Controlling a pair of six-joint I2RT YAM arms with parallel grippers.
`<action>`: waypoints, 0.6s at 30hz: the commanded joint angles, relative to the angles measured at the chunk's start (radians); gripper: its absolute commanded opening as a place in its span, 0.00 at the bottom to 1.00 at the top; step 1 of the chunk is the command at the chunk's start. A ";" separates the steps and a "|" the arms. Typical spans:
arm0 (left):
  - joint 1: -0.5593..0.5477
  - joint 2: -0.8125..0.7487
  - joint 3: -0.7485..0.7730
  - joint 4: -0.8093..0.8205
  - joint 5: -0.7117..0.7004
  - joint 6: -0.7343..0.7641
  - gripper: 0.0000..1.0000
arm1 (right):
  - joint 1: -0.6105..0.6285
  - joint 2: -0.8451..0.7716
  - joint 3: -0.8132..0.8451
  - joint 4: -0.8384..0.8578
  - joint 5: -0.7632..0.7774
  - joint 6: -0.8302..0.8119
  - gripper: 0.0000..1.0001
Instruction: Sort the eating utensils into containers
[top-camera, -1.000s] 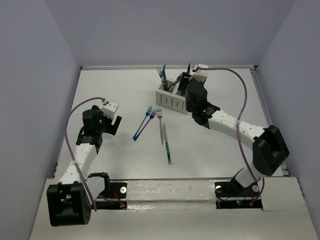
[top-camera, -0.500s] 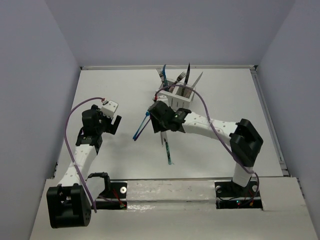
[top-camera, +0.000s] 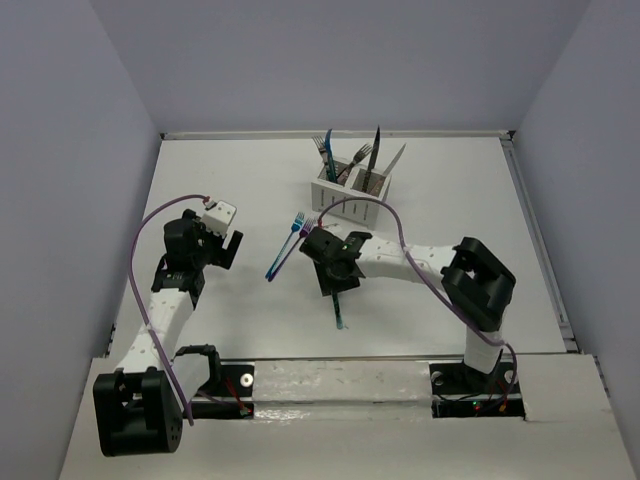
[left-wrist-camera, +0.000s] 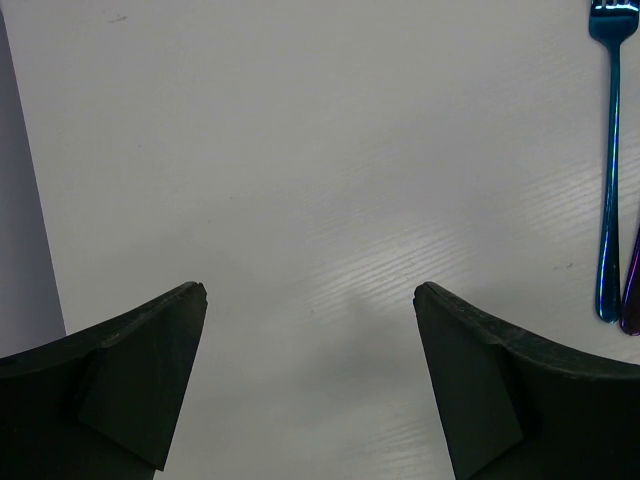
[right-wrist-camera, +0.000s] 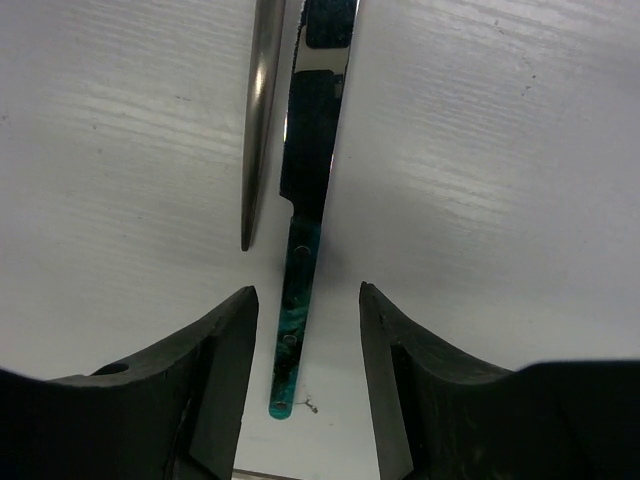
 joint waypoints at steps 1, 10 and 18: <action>0.004 -0.017 0.003 0.036 0.000 0.002 0.99 | 0.005 0.068 0.009 -0.012 -0.010 0.014 0.48; 0.004 -0.024 -0.001 0.038 -0.002 0.002 0.99 | -0.044 0.146 -0.021 -0.012 0.050 0.043 0.31; 0.006 -0.023 0.000 0.038 -0.002 0.002 0.99 | -0.053 0.071 -0.079 -0.012 0.081 0.028 0.00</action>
